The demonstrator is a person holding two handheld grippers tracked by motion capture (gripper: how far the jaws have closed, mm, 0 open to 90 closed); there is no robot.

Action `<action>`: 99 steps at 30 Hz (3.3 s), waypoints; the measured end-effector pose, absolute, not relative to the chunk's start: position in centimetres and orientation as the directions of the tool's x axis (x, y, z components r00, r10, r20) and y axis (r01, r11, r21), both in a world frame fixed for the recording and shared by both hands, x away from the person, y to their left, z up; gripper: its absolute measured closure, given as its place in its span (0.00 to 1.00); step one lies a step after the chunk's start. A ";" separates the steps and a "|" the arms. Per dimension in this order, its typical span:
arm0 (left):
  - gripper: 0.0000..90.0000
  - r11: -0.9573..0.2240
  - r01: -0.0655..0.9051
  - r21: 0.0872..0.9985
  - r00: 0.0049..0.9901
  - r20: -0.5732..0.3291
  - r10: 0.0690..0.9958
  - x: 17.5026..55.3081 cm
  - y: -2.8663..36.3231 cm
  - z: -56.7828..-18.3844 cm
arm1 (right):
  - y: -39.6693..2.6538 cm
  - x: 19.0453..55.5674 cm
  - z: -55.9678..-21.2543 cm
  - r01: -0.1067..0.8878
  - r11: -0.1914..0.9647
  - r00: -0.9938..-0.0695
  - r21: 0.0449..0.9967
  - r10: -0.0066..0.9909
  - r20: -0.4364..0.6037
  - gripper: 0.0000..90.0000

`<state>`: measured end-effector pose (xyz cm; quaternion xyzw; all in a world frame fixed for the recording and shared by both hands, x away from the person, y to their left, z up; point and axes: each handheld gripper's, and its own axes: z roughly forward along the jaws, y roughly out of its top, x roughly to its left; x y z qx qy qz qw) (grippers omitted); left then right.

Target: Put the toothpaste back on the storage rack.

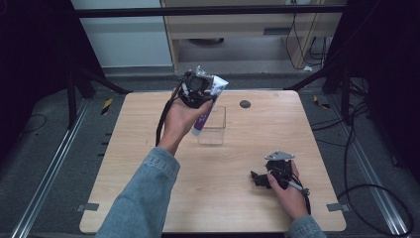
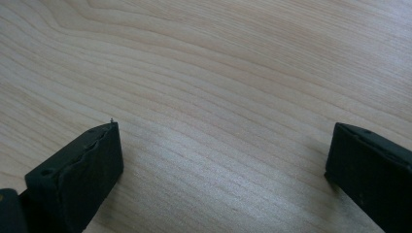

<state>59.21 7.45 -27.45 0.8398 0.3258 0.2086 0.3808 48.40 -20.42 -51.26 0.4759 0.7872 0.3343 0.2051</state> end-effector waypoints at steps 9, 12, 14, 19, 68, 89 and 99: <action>0.88 -0.501 0.388 0.774 0.692 0.114 0.712 59.9 7.0 -27.7 | -20.4 48.4 -51.3 0.612 0.323 -0.463 0.721 0.886 -0.004 0.00; 0.88 -0.477 0.393 0.786 0.681 0.100 0.726 60.2 7.1 -27.8 | -20.4 48.4 -51.3 0.611 0.325 -0.463 0.722 0.886 -0.007 0.00; 0.88 -0.473 0.379 0.795 0.673 0.114 0.731 60.3 7.1 -27.9 | -20.4 48.4 -51.3 0.611 0.325 -0.463 0.722 0.886 -0.007 0.00; 0.88 -0.438 0.360 0.824 0.668 0.100 0.737 60.6 6.8 -28.1 | -20.4 48.4 -51.3 0.608 0.326 -0.464 0.724 0.886 -0.009 0.00; 0.88 -0.417 0.323 0.850 0.673 0.103 0.732 63.9 6.7 -33.5 | -20.4 48.4 -51.3 0.611 0.327 -0.465 0.721 0.885 -0.008 0.00; 0.88 -0.423 0.311 0.851 0.689 0.104 0.717 63.8 6.0 -35.9 | -20.4 48.4 -51.3 0.610 0.324 -0.464 0.723 0.886 -0.006 0.00; 0.88 -0.432 0.312 0.846 0.693 0.108 0.713 63.8 5.9 -36.6 | -20.4 48.4 -51.3 0.610 0.324 -0.463 0.723 0.886 -0.006 0.00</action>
